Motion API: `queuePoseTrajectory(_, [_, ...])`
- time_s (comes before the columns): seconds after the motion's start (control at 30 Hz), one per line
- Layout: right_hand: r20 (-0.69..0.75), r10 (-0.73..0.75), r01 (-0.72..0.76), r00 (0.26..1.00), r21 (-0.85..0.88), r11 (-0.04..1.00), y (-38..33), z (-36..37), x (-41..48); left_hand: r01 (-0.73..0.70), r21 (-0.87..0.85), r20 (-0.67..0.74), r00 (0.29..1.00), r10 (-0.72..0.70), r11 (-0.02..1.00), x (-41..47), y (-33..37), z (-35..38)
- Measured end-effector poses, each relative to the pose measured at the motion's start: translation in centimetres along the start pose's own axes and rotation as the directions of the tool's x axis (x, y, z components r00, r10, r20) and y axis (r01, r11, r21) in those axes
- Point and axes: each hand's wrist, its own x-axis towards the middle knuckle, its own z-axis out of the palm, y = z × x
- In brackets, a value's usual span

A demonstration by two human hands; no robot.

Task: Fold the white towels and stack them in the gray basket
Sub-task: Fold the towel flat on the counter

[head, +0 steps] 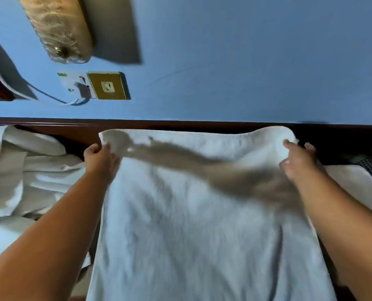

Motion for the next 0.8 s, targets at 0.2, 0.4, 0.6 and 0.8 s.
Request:
queuePoseTrajectory(0.2, [0.396,-0.09,0.335,0.914,-0.608,0.72,10.7,6.4,-4.7,-0.298,0.761,0.235,0.955,0.184,0.577,0.9,-11.8,-6.0])
queuePoseTrajectory(0.4, [0.815,0.082,0.682,0.574,-0.531,0.503,19.9,9.2,-16.2,-0.035,0.969,0.024,0.999,0.047,0.243,-3.2,-21.2,-19.0])
queuePoseTrajectory(0.6, [0.95,0.185,0.88,0.252,-0.305,0.363,22.0,13.3,-24.2,0.047,0.985,-0.045,0.999,-0.016,0.167,-8.5,-21.5,-23.2])
queuePoseTrajectory(0.8, [0.98,0.193,0.976,-0.049,0.006,0.216,22.5,18.1,-29.7,0.142,0.984,-0.138,0.989,-0.05,0.107,-10.9,-20.5,-23.0])
